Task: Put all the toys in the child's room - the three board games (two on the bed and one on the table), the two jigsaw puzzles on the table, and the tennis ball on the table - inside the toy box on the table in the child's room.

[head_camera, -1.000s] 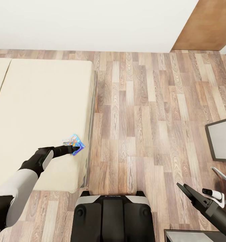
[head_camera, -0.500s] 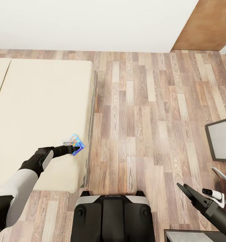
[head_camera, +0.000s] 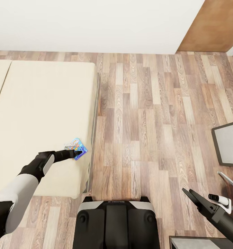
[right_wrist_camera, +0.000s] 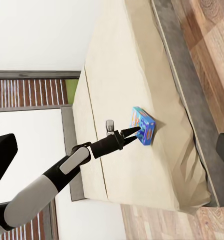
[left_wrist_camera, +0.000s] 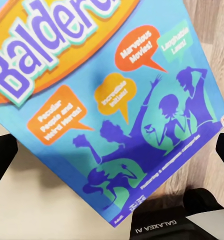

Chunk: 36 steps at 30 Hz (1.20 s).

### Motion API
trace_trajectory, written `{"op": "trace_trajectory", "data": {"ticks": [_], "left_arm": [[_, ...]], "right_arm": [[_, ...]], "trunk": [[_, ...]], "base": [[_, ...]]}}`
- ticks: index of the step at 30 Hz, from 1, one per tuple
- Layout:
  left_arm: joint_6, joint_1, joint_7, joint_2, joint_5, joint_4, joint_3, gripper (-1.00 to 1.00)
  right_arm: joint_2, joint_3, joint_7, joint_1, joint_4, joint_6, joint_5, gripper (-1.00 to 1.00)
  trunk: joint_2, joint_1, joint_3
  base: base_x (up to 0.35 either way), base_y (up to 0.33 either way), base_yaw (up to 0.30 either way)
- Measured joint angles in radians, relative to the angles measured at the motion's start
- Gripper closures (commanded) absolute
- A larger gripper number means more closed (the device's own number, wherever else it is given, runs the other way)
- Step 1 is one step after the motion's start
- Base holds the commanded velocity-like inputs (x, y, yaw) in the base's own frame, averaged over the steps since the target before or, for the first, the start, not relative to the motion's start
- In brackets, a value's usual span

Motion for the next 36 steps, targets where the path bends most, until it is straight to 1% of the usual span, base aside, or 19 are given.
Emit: {"op": "trace_trajectory", "data": {"ticks": [19,28,36], "left_arm": [[0.002,0.000,-0.002,0.002,0.002,0.000,0.000,-1.00],[0.004,0.000,-0.053,0.002,0.001,0.000,0.000,-1.00],[0.005,0.000,-0.062,0.002,0.001,0.000,0.000,-1.00]], "right_arm": [[0.000,0.000,0.001,0.000,0.000,-0.001,-0.001,-1.00],[0.000,0.001,0.001,0.000,0.000,-0.001,-0.001,-1.00],[0.000,0.001,0.001,0.000,0.000,-0.001,-0.001,-1.00]], "trunk": [[0.000,0.000,0.000],[0.000,0.000,0.000],[0.000,0.000,0.000]], "base": [[0.000,0.000,0.000],[0.000,0.000,0.000],[0.000,0.000,0.000]]}}
